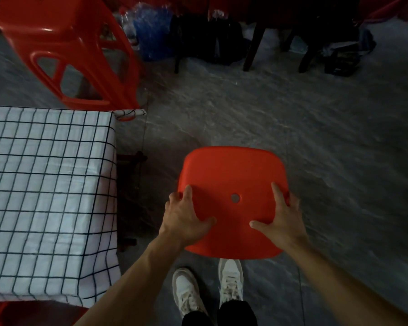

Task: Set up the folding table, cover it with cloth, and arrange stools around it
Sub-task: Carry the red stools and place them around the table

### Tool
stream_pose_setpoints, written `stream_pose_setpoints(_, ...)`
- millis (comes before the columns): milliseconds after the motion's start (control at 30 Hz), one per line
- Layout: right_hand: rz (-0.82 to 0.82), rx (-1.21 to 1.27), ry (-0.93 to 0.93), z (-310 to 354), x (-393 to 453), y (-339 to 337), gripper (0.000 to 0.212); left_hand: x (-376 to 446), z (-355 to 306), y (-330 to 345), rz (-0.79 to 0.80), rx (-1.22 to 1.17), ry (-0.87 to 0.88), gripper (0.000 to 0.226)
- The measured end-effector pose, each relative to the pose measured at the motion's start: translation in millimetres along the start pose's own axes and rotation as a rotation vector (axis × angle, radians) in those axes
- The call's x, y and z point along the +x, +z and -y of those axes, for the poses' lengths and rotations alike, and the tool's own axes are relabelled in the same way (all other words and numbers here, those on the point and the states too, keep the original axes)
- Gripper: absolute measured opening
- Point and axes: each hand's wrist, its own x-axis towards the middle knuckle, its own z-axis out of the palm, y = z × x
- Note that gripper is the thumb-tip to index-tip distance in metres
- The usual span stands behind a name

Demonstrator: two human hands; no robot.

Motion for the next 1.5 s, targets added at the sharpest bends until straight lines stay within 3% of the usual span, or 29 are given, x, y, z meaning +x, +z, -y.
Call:
stream_pose_setpoints(167, 0.034, 0.088, 0.02, 11, -11, -20, 0.106, -16, -5, -24, -0.012, 0.018, 0.006, 0.079)
stream_pose_setpoints(300, 0.036, 0.059, -0.081, 48, -35, -70, 0.095, -59, -17, -60, -0.102, 0.001, 0.065, 0.06)
stream_pose_setpoints(567, -0.017, 0.035, -0.361, 152, -126, -193, 0.08, -163, -44, -175, -0.282, -0.062, 0.082, 0.072)
stream_pose_setpoints(867, -0.014, 0.079, -0.382, 214, -257, -243, 0.076, -282, -50, -263, -0.383, -0.083, 0.058, 0.078)
stream_pose_setpoints(1067, 0.045, 0.059, -0.516, 232, -321, -259, 0.076, -368, -50, -270, -0.512, -0.197, 0.022, 0.066)
stream_pose_setpoints(1167, 0.045, 0.055, -0.602, 229, -339, -262, 0.075, -402, -40, -262, -0.618, -0.236, -0.008, 0.072)
stream_pose_setpoints(1500, 0.153, 0.049, -0.871, 192, -421, -240, 0.074, -556, -9, -170, -0.751, -0.279, -0.257, 0.075)
